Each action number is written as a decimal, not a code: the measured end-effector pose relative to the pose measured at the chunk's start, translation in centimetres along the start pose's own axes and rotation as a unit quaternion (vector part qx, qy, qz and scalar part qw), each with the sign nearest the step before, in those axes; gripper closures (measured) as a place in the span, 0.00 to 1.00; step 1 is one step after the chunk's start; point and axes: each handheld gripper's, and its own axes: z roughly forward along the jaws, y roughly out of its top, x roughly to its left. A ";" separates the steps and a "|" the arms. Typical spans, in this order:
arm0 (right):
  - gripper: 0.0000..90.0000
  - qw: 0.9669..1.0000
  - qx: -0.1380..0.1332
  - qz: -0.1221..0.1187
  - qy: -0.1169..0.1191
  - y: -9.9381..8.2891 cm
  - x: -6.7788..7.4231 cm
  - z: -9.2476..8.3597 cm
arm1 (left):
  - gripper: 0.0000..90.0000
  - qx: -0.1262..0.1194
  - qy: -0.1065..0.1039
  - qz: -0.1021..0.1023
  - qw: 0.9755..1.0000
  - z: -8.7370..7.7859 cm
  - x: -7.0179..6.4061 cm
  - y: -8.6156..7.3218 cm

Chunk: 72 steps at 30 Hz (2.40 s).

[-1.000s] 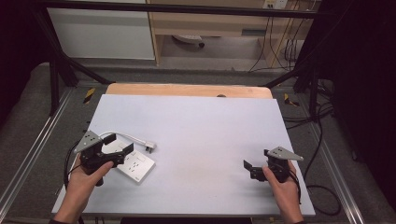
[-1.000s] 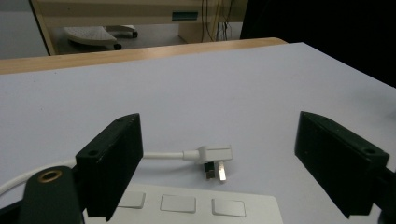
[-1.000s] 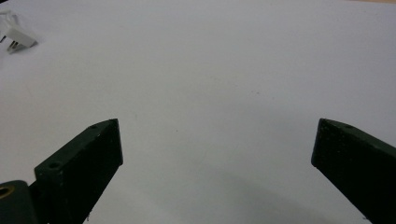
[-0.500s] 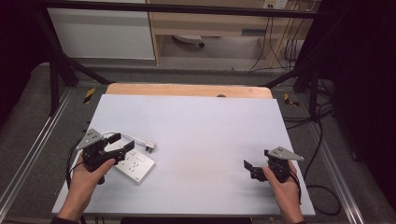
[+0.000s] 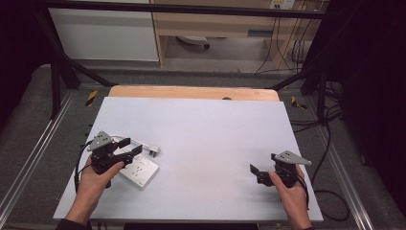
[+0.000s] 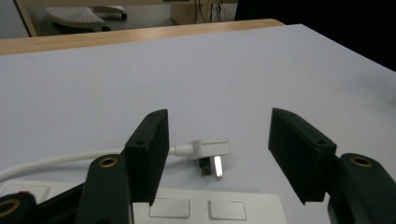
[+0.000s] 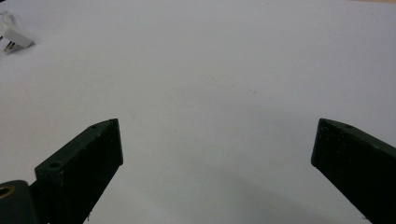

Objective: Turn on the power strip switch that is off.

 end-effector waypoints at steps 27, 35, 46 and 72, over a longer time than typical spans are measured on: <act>0.03 1.000 0.001 0.001 0.000 0.0 0.0 0.0 | 0.60 0.044 0.003 0.008 0.999 1.5 0.6 -1.1; 0.03 1.000 0.003 0.003 0.000 0.0 0.0 0.0 | 0.67 0.056 -0.003 0.011 0.998 1.8 0.5 -1.4; 0.03 1.000 0.003 0.004 0.000 0.0 -0.1 0.0 | 0.75 0.071 -0.013 0.017 0.997 2.1 0.4 -1.7; 0.03 1.000 0.002 0.004 0.002 0.0 -0.1 -0.1 | 0.93 0.110 -0.030 0.033 0.993 2.7 0.2 -2.6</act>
